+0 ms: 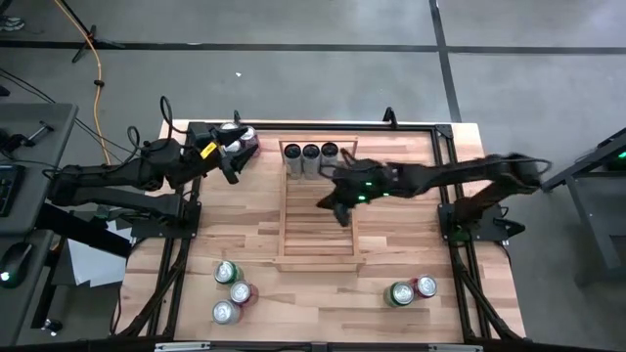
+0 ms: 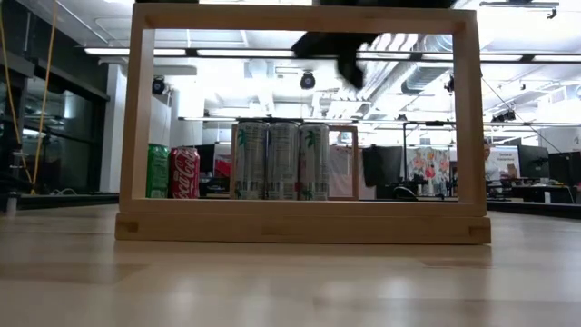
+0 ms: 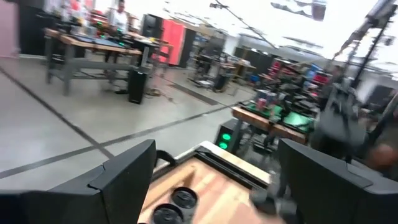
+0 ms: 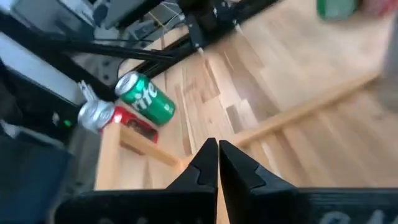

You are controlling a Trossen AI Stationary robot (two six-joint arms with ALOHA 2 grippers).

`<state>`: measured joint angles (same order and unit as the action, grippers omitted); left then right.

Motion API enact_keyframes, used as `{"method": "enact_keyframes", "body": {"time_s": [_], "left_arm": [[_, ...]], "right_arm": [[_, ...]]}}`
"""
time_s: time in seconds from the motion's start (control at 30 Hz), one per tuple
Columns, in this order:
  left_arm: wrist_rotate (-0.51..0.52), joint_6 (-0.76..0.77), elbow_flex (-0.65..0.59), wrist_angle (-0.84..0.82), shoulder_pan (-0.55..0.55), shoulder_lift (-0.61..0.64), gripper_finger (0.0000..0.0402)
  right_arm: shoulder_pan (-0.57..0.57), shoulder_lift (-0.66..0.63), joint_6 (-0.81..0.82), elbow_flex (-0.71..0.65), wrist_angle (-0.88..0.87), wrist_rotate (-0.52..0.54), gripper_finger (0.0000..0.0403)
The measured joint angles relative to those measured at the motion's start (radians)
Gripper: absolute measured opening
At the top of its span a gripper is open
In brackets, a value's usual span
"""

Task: Place canned beverage on shelf
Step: Put the top left green can on the shelf

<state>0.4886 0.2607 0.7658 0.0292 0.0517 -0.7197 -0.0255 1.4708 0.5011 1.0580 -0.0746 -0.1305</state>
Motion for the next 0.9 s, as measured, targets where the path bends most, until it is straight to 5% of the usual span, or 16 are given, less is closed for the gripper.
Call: {"method": "enact_keyframes", "body": {"time_s": [0.23, 0.53, 0.9], "left_arm": [[-0.113, -0.001, 0.0, -0.002, 0.0, -0.002, 0.0329], [-0.122, -0.001, 0.0, -0.001, 0.0, -0.002, 0.0329], [-0.119, -0.001, 0.0, -0.001, 0.0, -0.002, 0.0329]], "right_arm": [[0.044, -0.279, -0.189, 0.0, -0.211, 0.266, 0.0], [0.043, -0.44, -0.24, 0.0, -0.196, 0.271, 0.0], [0.043, -0.436, -0.249, 0.0, -0.195, 0.271, 0.0]]}}
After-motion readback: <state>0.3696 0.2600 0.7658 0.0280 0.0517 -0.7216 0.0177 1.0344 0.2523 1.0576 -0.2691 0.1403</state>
